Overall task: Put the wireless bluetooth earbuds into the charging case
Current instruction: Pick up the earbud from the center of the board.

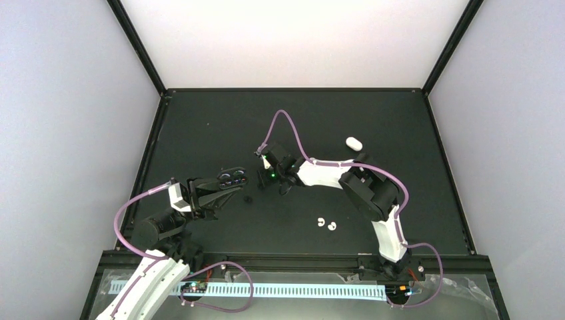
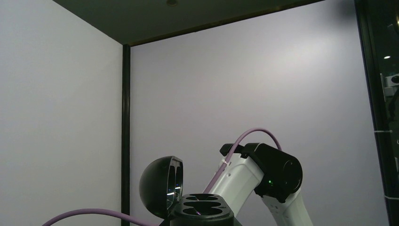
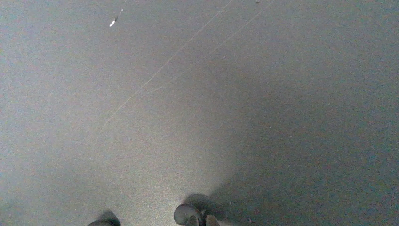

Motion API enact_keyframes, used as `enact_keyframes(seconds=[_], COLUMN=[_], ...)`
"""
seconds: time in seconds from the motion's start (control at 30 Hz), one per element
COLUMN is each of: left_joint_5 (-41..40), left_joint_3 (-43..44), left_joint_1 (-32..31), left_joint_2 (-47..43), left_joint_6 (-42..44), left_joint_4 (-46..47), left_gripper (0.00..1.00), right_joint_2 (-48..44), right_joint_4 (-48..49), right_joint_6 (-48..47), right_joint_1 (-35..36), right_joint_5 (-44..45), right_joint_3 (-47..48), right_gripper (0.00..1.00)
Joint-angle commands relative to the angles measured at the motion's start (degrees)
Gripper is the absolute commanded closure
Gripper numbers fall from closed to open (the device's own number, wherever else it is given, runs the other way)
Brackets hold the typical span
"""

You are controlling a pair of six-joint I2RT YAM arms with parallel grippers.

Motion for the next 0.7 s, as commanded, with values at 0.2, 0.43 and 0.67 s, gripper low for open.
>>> enact_keyframes(seconds=[0.2, 0.43, 0.67], left_joint_5=[0.7, 0.6, -0.2], left_joint_3=[0.9, 0.9, 1.2], left_joint_1=[0.4, 0.4, 0.4], left_joint_2=[0.3, 0.3, -0.2], left_joint_6=[-0.3, -0.1, 0.9], left_joint_4=[1.8, 1.6, -0.1], left_gripper=[0.98, 0.98, 0.98], right_joint_2=[-5.4, -12.0, -26.4], right_joint_4=[-0.8, -1.4, -2.7], right_joint_6=[2.3, 2.7, 4.7], right_joint_1=[0.6, 0.6, -2.3], right_joint_5=[-2.6, -0.3, 4.8], right_joint_3=[-2.4, -5.6, -14.1], right_gripper=[0.99, 0.99, 0.99])
